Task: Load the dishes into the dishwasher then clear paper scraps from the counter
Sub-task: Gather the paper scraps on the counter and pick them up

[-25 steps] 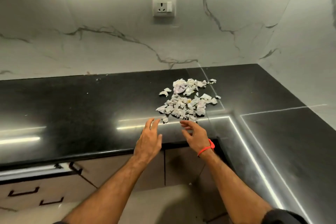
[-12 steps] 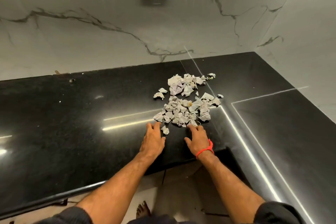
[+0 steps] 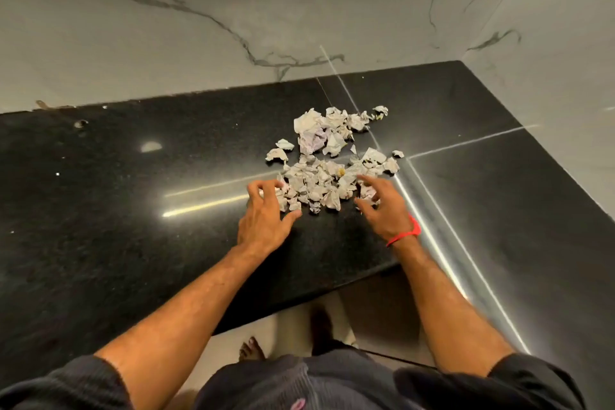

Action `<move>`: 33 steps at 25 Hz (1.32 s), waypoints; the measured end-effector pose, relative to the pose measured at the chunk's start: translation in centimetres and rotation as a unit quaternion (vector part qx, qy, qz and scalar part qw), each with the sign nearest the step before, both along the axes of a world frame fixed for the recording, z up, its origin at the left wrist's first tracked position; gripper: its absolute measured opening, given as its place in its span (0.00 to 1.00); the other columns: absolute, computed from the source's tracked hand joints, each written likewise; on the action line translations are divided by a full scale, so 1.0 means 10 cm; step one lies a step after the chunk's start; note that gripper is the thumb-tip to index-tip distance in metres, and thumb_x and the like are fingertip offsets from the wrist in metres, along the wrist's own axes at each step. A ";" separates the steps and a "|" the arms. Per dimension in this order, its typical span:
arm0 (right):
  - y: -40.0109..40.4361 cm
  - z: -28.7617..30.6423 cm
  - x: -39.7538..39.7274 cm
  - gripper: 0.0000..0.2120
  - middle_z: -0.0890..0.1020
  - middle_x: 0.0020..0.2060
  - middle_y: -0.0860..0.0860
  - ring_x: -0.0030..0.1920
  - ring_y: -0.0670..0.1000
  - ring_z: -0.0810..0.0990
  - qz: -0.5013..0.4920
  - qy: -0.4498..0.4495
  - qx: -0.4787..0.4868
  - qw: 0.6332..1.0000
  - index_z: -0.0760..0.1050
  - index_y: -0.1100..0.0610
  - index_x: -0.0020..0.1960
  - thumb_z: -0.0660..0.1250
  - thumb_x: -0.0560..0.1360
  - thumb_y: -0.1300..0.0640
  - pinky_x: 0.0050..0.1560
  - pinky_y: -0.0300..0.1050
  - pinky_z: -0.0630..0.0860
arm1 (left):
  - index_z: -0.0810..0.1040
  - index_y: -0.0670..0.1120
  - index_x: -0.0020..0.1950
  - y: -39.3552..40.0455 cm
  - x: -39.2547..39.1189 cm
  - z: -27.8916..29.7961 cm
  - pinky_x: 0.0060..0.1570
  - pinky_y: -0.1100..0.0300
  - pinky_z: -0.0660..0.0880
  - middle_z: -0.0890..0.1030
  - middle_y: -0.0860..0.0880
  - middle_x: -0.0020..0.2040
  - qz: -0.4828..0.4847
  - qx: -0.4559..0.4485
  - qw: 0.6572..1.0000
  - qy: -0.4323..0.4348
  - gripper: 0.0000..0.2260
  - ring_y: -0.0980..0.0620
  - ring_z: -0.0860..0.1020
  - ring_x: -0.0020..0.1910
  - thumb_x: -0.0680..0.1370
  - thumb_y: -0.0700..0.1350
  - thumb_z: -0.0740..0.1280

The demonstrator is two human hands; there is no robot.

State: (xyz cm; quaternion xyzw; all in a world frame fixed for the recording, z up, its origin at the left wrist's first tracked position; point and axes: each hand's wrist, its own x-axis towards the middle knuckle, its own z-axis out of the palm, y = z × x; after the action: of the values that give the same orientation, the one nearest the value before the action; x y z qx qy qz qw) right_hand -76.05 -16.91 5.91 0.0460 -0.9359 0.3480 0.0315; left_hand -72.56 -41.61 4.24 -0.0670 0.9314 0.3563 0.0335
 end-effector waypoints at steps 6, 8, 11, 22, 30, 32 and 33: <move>0.30 0.00 -0.62 0.66 0.41 0.78 0.54 0.76 0.69 0.45 0.034 -0.227 0.177 0.957 0.30 0.30 0.72 0.76 0.53 0.28 0.67 0.78 0.55 | 0.44 0.56 0.80 0.19 -0.41 0.07 0.65 0.31 0.68 0.40 0.48 0.79 -0.080 -0.116 0.983 -0.121 0.61 0.36 0.56 0.76 0.59 0.71 0.77; 0.20 -0.07 -0.68 0.66 0.40 0.79 0.54 0.76 0.69 0.43 0.084 -0.246 0.208 0.943 0.30 0.31 0.72 0.75 0.53 0.27 0.66 0.80 0.52 | 0.38 0.58 0.80 0.38 -0.55 0.05 0.65 0.29 0.66 0.35 0.49 0.80 -0.091 -0.127 0.976 -0.153 0.64 0.34 0.52 0.77 0.59 0.71 0.77; 0.02 -0.16 -0.77 0.56 0.47 0.77 0.52 0.74 0.67 0.52 0.163 -0.208 0.218 0.940 0.40 0.31 0.75 0.76 0.61 0.32 0.66 0.75 0.60 | 0.36 0.61 0.79 0.56 -0.68 -0.07 0.67 0.29 0.63 0.37 0.49 0.81 -0.108 -0.137 0.971 -0.163 0.59 0.34 0.49 0.78 0.65 0.67 0.77; -0.21 -0.14 -1.11 0.24 0.75 0.59 0.58 0.62 0.55 0.73 0.313 -0.092 0.018 0.945 0.73 0.58 0.66 0.67 0.71 0.68 0.63 0.36 0.64 | 0.61 0.52 0.68 0.68 -0.75 0.08 0.65 0.44 0.70 0.64 0.49 0.64 -0.060 -0.031 0.996 -0.060 0.23 0.49 0.66 0.64 0.77 0.35 0.61; -0.65 0.24 -1.24 0.14 0.80 0.50 0.53 0.52 0.50 0.77 0.373 -0.046 -0.121 0.919 0.76 0.55 0.57 0.69 0.73 0.63 0.53 0.40 0.71 | 0.63 0.49 0.66 0.41 -0.65 0.43 0.56 0.62 0.69 0.69 0.46 0.60 0.055 0.075 0.995 0.038 0.20 0.53 0.71 0.58 0.78 0.32 0.60; -0.85 0.28 -1.16 0.12 0.80 0.47 0.51 0.49 0.51 0.77 0.391 -0.046 -0.140 0.909 0.76 0.55 0.55 0.70 0.72 0.63 0.50 0.42 0.72 | 0.64 0.48 0.66 0.29 -0.52 0.45 0.54 0.67 0.67 0.70 0.45 0.60 0.091 0.071 0.992 0.052 0.21 0.54 0.71 0.57 0.77 0.31 0.61; -0.97 0.29 -1.09 0.12 0.80 0.46 0.51 0.48 0.51 0.77 0.403 -0.049 -0.144 0.902 0.76 0.55 0.54 0.70 0.72 0.63 0.49 0.42 0.72 | 0.64 0.47 0.66 0.22 -0.41 0.45 0.53 0.69 0.67 0.70 0.45 0.60 0.113 0.069 0.989 0.059 0.21 0.54 0.71 0.56 0.77 0.31 0.61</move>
State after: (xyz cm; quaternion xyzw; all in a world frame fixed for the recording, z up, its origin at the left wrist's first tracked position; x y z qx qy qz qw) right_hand -86.96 -26.63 8.82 0.3970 -0.7774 0.4638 -0.1514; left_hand -76.70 -39.43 8.73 -0.1482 0.8914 0.4245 -0.0572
